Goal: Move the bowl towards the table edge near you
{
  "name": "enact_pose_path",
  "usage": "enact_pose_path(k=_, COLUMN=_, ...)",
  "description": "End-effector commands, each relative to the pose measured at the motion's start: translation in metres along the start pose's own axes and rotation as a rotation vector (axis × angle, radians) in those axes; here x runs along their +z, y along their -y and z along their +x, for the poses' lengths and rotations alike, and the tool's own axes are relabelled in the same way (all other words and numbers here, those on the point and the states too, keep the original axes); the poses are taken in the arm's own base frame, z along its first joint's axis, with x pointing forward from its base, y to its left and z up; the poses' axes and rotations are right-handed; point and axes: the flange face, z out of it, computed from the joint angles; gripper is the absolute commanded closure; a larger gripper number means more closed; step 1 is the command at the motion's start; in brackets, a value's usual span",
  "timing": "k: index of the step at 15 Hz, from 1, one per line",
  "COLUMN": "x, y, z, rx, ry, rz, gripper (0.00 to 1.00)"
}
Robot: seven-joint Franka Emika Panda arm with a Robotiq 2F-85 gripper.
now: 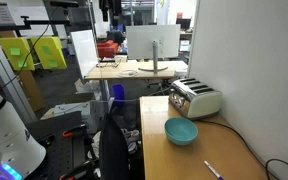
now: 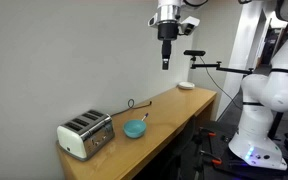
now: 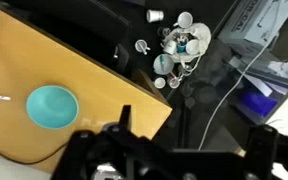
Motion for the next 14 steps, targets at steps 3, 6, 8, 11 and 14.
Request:
enact_pose_path(k=3, x=-0.001, y=0.0, z=0.0, rx=0.0, ry=0.001, rz=0.0, gripper=0.0)
enact_pose_path(k=6, x=-0.001, y=0.0, z=0.0, rx=0.0, ry=0.001, rz=0.0, gripper=0.0)
enact_pose_path(k=8, x=-0.001, y=0.0, z=0.0, rx=0.0, ry=0.001, rz=0.0, gripper=0.0)
enact_pose_path(k=11, x=0.001, y=-0.008, z=0.005, rx=0.078, ry=-0.016, rz=-0.004, gripper=0.0)
enact_pose_path(k=14, x=0.008, y=-0.028, z=0.012, rx=0.195, ry=-0.025, rz=-0.005, gripper=0.0)
